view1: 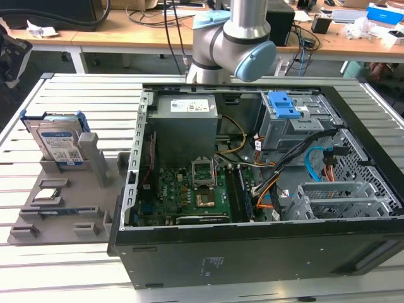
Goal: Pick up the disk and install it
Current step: 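Reach for the disk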
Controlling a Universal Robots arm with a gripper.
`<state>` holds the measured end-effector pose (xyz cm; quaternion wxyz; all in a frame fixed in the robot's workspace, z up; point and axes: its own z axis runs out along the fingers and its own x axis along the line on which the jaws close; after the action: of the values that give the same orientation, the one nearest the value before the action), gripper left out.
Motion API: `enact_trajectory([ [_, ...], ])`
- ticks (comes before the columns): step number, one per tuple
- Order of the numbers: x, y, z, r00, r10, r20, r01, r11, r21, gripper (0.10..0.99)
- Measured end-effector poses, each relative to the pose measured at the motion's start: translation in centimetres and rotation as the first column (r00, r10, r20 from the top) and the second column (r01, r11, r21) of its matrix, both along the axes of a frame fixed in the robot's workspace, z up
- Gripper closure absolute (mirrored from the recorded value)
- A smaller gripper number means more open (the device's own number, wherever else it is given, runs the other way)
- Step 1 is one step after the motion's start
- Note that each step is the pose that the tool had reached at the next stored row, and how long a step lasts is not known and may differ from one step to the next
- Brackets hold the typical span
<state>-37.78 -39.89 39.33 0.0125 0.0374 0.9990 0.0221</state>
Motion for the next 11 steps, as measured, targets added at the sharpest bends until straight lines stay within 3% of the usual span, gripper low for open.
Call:
enact_trajectory([
  [6,-1.32,0.00,0.00,1.0000,0.000,0.0000,0.000,1.0000,0.000,0.980],
  [11,-1.40,0.00,0.00,1.0000,0.000,0.0000,0.000,1.0000,0.000,0.980],
])
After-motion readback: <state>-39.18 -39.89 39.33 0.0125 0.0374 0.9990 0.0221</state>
